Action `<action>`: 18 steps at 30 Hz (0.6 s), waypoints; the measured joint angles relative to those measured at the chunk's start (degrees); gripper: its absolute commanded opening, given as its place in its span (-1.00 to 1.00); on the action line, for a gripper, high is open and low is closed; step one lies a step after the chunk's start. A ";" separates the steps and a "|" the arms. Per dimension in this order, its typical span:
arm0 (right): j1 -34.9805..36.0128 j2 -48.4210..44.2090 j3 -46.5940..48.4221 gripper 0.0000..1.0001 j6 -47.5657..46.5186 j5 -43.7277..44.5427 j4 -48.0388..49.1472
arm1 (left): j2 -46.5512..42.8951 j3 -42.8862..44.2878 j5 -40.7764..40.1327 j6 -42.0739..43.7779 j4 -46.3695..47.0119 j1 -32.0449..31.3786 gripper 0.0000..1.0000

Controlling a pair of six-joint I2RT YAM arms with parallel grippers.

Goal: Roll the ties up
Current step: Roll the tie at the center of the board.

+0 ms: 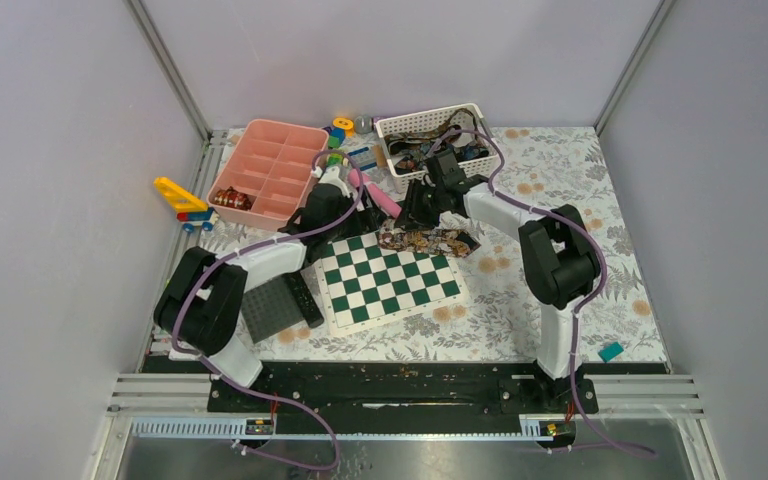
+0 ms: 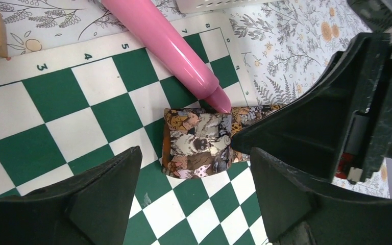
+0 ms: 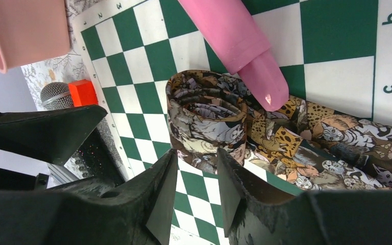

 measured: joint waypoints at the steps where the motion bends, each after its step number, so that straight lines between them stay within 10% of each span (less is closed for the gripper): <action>1: 0.04 0.31 0.00 -0.17 0.00 0.00 0.00 | 0.11 0.00 0.09 -0.11 0.17 0.00 0.59; 18: 0.26 2.51 0.07 -0.18 0.02 2.16 -0.15 | 6.45 0.00 2.03 -1.38 3.61 0.00 0.46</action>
